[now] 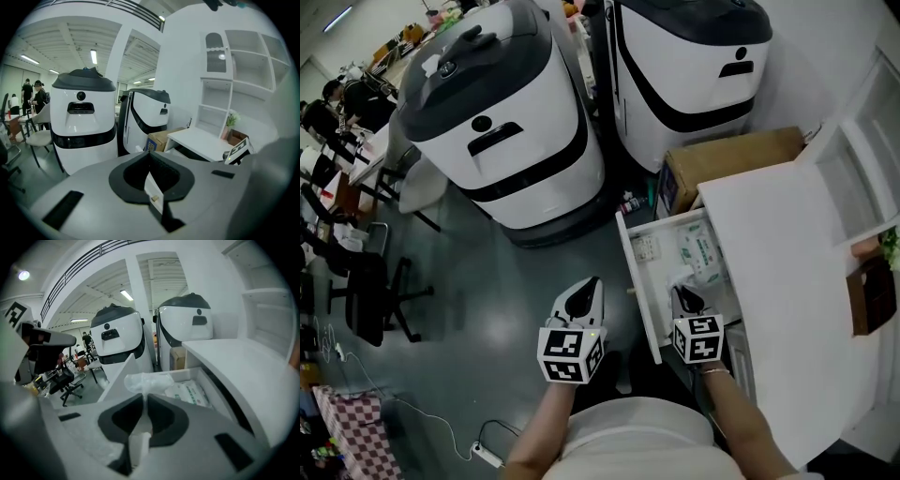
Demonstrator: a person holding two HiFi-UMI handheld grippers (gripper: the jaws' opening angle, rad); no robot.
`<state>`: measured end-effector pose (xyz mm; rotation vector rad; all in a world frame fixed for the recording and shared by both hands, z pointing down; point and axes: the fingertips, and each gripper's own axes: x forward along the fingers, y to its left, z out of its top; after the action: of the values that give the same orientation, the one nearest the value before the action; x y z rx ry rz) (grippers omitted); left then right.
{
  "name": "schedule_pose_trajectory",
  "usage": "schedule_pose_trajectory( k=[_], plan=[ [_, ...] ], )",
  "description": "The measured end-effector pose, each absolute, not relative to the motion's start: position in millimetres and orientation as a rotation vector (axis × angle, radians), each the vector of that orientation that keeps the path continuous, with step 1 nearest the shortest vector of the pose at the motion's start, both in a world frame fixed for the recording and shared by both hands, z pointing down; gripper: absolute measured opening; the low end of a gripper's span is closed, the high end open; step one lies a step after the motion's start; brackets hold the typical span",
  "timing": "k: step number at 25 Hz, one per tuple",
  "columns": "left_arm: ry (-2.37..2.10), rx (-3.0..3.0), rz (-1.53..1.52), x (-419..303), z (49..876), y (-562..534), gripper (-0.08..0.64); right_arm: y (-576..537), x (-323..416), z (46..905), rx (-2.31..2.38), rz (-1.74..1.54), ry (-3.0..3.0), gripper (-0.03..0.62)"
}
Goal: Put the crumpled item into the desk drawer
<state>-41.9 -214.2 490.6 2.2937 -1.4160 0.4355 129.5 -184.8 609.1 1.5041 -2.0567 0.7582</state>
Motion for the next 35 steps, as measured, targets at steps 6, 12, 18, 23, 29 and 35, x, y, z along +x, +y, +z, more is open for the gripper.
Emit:
schedule_pose_trajectory(
  k=[6,12,18,23,29,35],
  plan=[
    [-1.457,2.247,0.453,-51.3,495.9,-206.4,-0.008,-183.8,130.7,647.0,1.443,0.812,-1.984,0.037],
    [-1.49,2.204,0.463,-60.5,501.1,-201.8,-0.008,-185.5,131.3,678.5,1.368,0.819,-1.921,0.037],
    [-1.515,2.164,0.468,-66.5,505.7,-197.2,-0.008,-183.7,129.7,703.1,1.263,0.809,-1.866,0.035],
    [-1.546,2.128,0.47,-72.1,507.8,-194.6,-0.008,-183.2,132.8,720.9,1.223,0.824,-1.802,0.037],
    [-1.57,2.1,0.491,-75.0,508.5,-190.1,-0.008,-183.8,132.3,736.9,1.159,0.822,-1.773,0.037],
    [-1.609,2.056,0.507,-87.1,510.2,-180.7,-0.008,-186.5,132.7,753.1,1.086,0.788,-1.728,0.037]
  ],
)
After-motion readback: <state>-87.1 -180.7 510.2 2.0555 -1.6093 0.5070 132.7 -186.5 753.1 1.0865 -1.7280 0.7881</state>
